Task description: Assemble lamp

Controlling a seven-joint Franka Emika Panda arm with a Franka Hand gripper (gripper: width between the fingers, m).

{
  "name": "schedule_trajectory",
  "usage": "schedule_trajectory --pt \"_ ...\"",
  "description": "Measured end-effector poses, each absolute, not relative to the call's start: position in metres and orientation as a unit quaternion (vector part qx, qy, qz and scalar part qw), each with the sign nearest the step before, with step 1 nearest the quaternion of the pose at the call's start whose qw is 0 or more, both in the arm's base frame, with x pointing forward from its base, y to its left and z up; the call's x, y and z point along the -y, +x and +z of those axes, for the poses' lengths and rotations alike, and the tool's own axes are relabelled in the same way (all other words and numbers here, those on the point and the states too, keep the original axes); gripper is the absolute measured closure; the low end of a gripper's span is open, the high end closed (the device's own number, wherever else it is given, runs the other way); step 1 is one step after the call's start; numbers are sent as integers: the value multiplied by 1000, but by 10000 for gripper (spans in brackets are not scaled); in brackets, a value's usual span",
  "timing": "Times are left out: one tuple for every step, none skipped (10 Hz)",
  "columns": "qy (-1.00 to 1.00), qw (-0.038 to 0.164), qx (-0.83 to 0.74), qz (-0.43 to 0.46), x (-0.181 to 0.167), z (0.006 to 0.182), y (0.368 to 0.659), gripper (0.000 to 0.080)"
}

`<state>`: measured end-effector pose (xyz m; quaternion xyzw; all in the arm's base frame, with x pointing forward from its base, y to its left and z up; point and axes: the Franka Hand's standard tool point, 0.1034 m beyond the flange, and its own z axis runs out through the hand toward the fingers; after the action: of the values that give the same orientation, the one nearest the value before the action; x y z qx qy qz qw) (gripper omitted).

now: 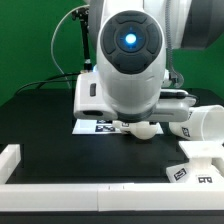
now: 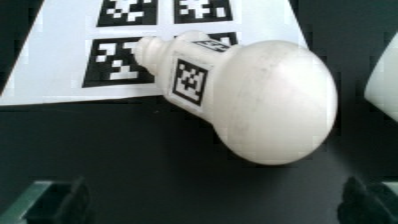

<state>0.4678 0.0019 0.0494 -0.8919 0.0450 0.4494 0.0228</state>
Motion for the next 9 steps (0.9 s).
schedule_trajectory --pt "-892 19 -45 450 -7 51 466 101" --pt "-892 15 -48 450 -9 52 465 101" --pt "-891 16 -48 451 -9 51 465 101" --pt "-891 16 -49 451 -8 51 465 101" --pt "-891 14 -51 451 -10 51 465 101" --pt "-891 9 -51 450 -17 50 461 101" --pt "-890 7 -43 454 -25 50 454 101" --pt "-890 5 -39 453 -29 47 448 101" --pt "-889 5 -39 456 -29 45 442 101"
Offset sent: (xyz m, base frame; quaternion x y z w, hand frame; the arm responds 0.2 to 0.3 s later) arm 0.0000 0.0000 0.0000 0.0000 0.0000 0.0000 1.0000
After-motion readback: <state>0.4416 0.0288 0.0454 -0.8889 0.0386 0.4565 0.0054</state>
